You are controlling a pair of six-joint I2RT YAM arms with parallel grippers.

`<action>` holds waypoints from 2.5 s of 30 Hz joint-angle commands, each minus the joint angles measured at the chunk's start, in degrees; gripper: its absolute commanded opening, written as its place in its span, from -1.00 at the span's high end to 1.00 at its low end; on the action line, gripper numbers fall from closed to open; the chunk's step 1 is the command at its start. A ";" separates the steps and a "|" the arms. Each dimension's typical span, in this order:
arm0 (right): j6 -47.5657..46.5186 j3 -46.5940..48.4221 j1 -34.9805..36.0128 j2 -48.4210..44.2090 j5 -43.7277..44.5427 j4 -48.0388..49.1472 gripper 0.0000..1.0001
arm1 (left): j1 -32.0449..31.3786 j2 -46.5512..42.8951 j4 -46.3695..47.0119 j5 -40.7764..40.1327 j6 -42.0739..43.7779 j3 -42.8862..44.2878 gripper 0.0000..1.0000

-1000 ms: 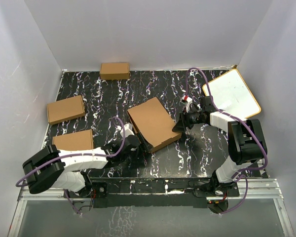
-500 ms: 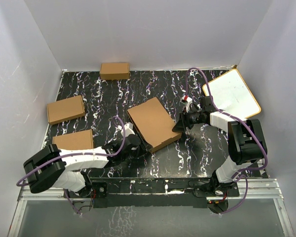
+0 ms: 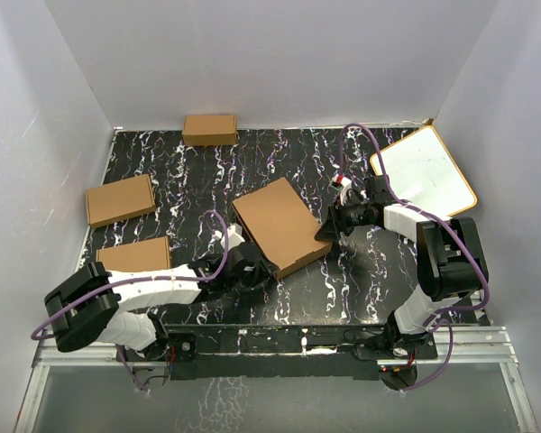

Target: Fold the paper box

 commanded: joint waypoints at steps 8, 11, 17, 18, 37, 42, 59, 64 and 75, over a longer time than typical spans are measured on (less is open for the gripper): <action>-3.02 -0.08 1.60 2.09 3.35 -1.88 -0.04 | -1.43 -1.09 -9.20 0.97 -4.39 5.16 0.34; -3.10 -0.08 1.65 2.09 3.33 -1.88 -0.04 | -1.81 -1.17 -10.25 0.64 -4.86 5.81 0.32; -3.14 -0.09 1.65 1.94 3.42 -1.85 -0.04 | -2.09 -0.54 -11.22 -0.74 -5.18 6.75 0.41; -3.15 -0.08 1.68 1.86 3.42 -1.88 -0.04 | -2.09 -0.35 -11.28 -0.97 -5.15 6.80 0.44; -3.23 -0.08 2.13 1.85 3.25 -1.88 -0.04 | -2.09 2.15 -12.95 -2.74 -3.51 9.02 0.38; -3.20 -0.09 2.21 1.88 3.33 -1.91 -0.04 | -2.09 4.95 -12.77 -2.79 -3.47 9.83 0.43; -3.41 0.45 2.66 1.67 3.22 -2.50 -0.05 | -2.09 3.96 -15.29 -1.60 2.35 12.32 0.38; -3.41 1.38 2.49 1.44 1.87 -3.65 -0.10 | -2.09 -2.47 -15.13 -0.87 13.15 10.99 -0.32; 0.55 0.80 0.34 0.45 -5.42 -2.20 -0.22 | 14.29 -17.15 1.77 19.48 30.19 1.05 -0.94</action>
